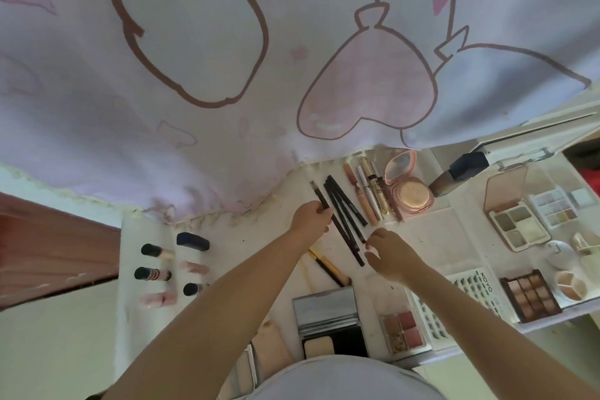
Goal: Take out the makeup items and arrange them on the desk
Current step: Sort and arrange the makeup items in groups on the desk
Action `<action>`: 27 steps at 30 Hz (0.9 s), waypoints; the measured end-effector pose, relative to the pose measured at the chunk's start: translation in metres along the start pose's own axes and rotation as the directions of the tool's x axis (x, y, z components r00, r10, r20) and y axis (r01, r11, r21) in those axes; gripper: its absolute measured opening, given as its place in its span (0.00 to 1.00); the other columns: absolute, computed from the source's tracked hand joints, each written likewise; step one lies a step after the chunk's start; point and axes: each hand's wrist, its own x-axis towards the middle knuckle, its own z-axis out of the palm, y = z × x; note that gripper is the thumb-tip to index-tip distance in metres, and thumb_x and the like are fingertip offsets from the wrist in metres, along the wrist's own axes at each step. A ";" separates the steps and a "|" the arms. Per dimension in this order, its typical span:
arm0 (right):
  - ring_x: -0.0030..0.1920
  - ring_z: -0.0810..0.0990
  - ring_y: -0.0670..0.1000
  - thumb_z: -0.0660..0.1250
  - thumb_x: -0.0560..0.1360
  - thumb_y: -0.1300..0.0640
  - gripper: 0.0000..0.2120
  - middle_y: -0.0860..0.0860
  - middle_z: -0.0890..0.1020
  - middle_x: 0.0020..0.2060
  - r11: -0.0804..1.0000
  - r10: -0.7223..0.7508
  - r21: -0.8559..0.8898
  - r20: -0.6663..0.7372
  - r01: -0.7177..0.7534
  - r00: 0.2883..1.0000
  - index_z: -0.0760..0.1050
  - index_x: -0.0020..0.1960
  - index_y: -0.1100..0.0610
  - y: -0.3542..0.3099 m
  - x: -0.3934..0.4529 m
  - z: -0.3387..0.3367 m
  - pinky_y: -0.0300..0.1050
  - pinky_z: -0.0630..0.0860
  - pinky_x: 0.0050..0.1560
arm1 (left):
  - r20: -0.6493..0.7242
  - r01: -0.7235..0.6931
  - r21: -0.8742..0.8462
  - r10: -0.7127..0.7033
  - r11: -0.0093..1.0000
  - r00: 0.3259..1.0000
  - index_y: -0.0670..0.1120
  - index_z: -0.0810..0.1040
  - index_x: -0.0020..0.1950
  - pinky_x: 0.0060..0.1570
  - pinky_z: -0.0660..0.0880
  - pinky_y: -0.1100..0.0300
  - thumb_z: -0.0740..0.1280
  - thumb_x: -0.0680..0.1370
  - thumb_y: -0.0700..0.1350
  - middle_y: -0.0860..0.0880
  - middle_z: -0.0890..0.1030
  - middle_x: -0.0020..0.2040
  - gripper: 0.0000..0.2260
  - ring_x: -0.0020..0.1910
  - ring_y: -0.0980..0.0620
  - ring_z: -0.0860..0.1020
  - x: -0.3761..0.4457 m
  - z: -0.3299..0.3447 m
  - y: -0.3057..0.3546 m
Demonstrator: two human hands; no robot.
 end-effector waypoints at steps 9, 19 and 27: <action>0.59 0.71 0.52 0.57 0.77 0.57 0.14 0.55 0.74 0.58 1.000 -0.008 0.007 -0.029 0.009 1.000 0.73 0.59 0.61 0.002 0.004 0.002 0.40 0.66 0.60 | 0.011 0.073 0.352 -0.082 0.933 0.997 0.42 0.71 0.36 0.41 0.69 0.59 0.58 0.79 0.48 0.47 0.73 0.37 0.14 0.40 0.48 0.73 0.028 0.001 -0.006; 0.46 0.71 0.48 0.63 0.74 0.51 0.14 0.52 0.74 0.48 0.993 -0.117 -0.009 0.126 0.120 0.985 0.73 0.53 0.60 -0.034 0.008 0.005 0.39 0.66 0.44 | 0.009 -0.191 0.650 0.244 0.736 0.970 0.42 0.75 0.57 0.46 0.69 0.59 0.58 0.78 0.42 0.44 0.76 0.54 0.11 0.53 0.47 0.74 -0.003 -0.039 -0.044; 0.43 0.72 0.53 0.56 0.76 0.61 0.03 0.51 0.67 0.38 0.978 -0.056 -0.179 0.275 0.109 0.960 0.69 0.45 0.59 -0.066 0.021 0.012 0.42 0.67 0.41 | 0.093 -0.214 0.739 0.218 0.639 0.972 0.45 0.74 0.59 0.49 0.69 0.57 0.57 0.78 0.42 0.46 0.74 0.57 0.12 0.58 0.48 0.71 -0.020 -0.044 -0.077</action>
